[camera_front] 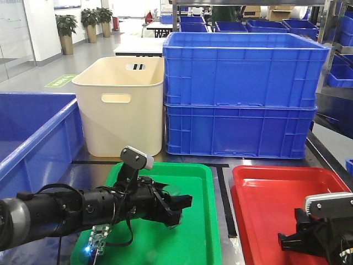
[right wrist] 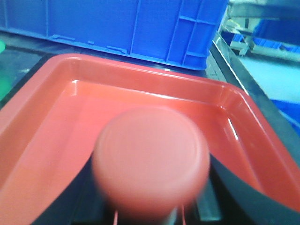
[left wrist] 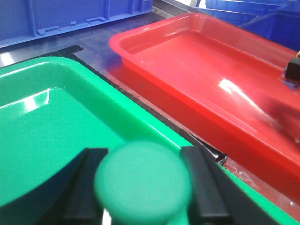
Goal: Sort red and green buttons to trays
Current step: 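Lower green button into green tray with left gripper, red into red tray with right, then open both grippers and raise them away from the trays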
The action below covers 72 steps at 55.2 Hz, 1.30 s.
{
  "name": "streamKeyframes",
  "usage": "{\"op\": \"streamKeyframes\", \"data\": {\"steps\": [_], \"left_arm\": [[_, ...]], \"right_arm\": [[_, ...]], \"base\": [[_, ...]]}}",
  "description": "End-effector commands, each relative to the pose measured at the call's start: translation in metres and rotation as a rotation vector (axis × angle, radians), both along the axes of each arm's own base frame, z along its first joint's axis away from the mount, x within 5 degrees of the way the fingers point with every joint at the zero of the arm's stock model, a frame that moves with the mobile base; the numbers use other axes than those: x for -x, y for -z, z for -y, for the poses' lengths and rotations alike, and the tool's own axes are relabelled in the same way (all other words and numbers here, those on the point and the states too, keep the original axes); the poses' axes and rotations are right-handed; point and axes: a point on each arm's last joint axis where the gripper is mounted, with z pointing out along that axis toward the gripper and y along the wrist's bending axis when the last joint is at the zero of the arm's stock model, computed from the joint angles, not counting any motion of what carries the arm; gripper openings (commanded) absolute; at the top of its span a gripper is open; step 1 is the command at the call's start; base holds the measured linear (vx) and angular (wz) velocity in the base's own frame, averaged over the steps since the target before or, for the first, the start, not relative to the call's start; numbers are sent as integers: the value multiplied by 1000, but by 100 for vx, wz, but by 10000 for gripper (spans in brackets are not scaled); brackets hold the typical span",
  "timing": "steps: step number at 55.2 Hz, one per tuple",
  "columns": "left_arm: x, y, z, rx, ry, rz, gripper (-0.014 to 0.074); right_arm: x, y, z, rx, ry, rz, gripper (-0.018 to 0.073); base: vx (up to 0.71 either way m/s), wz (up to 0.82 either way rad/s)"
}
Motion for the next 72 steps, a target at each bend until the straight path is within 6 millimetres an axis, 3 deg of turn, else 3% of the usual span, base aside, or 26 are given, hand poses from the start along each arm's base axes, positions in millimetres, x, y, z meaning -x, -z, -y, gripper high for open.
{"op": "streamKeyframes", "data": {"steps": [1,7,14,23,33,41,45,54,58,72], "left_arm": [[4,-38,2,94,3,66,545],[5,-40,2,96,3,67,563],[7,-56,-4,84,-40,105,562],[19,-97,-19,72,-145,189,562],[48,-157,-42,102,-240,316,545],[80,-201,-75,104,-426,399,435],[102,-216,-96,98,-541,420,293],[144,-213,-133,61,-726,395,-8],[162,-203,-145,45,-761,369,-8],[230,-157,-170,45,-713,265,-8]], "right_arm": [[-4,-26,3,-35,42,156,522],[-3,-26,7,-70,93,174,610],[0,-34,10,-87,112,203,625],[11,-57,11,-106,100,286,597],[35,-91,12,-173,52,372,549],[63,-116,9,-210,-38,377,467],[83,-126,7,-216,-116,350,362],[120,-136,2,-227,-248,263,92],[136,-137,0,-227,-301,228,-13],[180,-137,-3,-218,-425,156,-13]], "base": [[0,0],[0,0],[0,0],[0,0],[0,0],[0,0],[0,0],[0,0],[0,0],[0,0]]}}
